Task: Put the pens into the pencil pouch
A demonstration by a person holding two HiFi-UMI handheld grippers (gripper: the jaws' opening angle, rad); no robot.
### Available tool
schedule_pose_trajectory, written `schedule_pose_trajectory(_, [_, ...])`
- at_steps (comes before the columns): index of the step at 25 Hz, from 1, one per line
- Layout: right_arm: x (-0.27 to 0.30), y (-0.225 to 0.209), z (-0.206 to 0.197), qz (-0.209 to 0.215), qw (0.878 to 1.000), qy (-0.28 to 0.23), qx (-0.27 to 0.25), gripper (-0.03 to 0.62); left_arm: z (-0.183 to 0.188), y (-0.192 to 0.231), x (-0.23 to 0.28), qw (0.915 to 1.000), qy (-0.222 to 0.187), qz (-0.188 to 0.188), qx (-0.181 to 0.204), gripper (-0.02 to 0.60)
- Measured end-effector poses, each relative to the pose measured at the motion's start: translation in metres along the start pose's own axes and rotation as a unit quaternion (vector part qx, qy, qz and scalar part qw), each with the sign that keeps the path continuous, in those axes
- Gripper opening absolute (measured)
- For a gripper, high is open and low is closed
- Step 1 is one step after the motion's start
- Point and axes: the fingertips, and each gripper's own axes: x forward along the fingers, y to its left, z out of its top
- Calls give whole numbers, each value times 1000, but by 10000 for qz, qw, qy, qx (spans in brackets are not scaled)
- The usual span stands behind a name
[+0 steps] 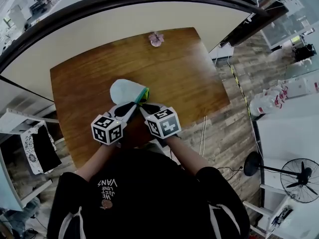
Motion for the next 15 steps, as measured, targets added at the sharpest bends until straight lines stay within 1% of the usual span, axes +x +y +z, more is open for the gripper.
schedule_pose_trajectory(4, [5,-1,16,178,9990,-260,323,46,2,3,-2,9998,-143,55,-162,47])
schedule_pose_trajectory(9, [3,-2,30,361,9939,-705,773,48,11,9,-6,9987,-365,116,-346,46])
schedule_pose_trajectory(12, [-4,-9,35,350,9892,-977,1034,48,12,10,-6,9983,-398,127,-396,46])
schedule_pose_trajectory(15, [-16,-24,35,223,9824,-1248,1371,48,13,11,-5,9982,-407,119,-428,46])
